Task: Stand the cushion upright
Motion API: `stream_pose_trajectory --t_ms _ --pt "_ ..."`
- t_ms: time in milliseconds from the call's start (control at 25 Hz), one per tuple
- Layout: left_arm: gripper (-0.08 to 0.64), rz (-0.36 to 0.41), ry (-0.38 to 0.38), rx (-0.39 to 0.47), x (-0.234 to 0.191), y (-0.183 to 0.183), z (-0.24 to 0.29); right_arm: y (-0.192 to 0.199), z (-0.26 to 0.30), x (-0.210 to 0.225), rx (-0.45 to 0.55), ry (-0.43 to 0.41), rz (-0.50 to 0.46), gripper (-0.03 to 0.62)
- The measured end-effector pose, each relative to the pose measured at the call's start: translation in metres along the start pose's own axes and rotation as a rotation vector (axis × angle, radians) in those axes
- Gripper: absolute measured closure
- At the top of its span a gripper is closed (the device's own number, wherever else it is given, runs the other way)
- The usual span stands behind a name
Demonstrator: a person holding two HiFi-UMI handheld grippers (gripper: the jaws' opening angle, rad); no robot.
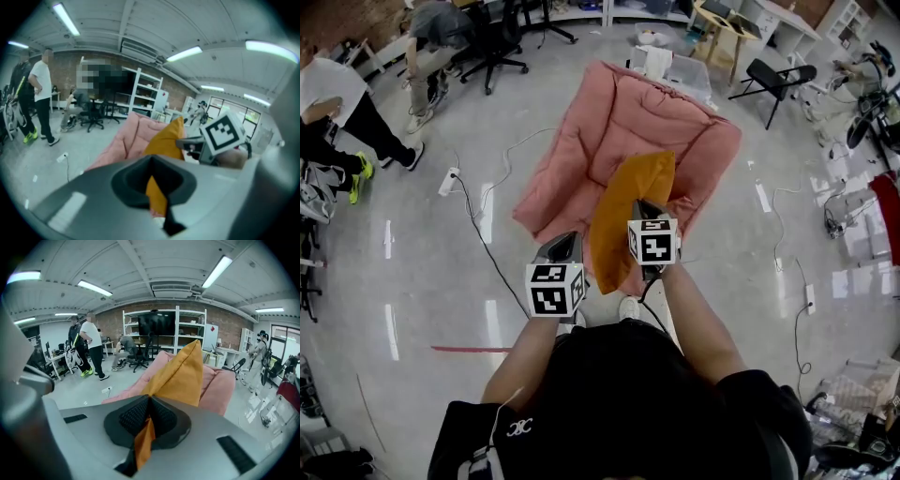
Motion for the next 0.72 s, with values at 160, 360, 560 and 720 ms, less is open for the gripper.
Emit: stream_pose_trajectory --t_ms 160,360,560,720 --pt "0.563 -0.003 0.003 0.008 0.001 -0.001 -0.003 -0.045 0.002 0.009 0.036 -0.042 -0.061 0.586" --pt "0.563 -0.005 -0.004 0.032 0.003 -0.01 -0.005 -0.09 0.016 0.026 0.015 -0.106 -0.147 0.586" --pt "0.563 -0.018 -0.057 0.048 -0.001 -0.011 -0.007 -0.126 0.017 0.032 0.014 -0.207 -0.23 0.586" --pt "0.563 -0.032 -0.102 0.053 -0.011 -0.01 -0.008 -0.146 0.021 0.024 -0.008 -0.299 -0.265 0.586"
Point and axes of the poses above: the fingertips, and each gripper's own axes: z forward along the fingers, x to its right, y out of its underside, the point moved 2 cm from there along -z, backward along the fingers, and after that the axes turned 10 degrees about x, right-handed, at the moved point
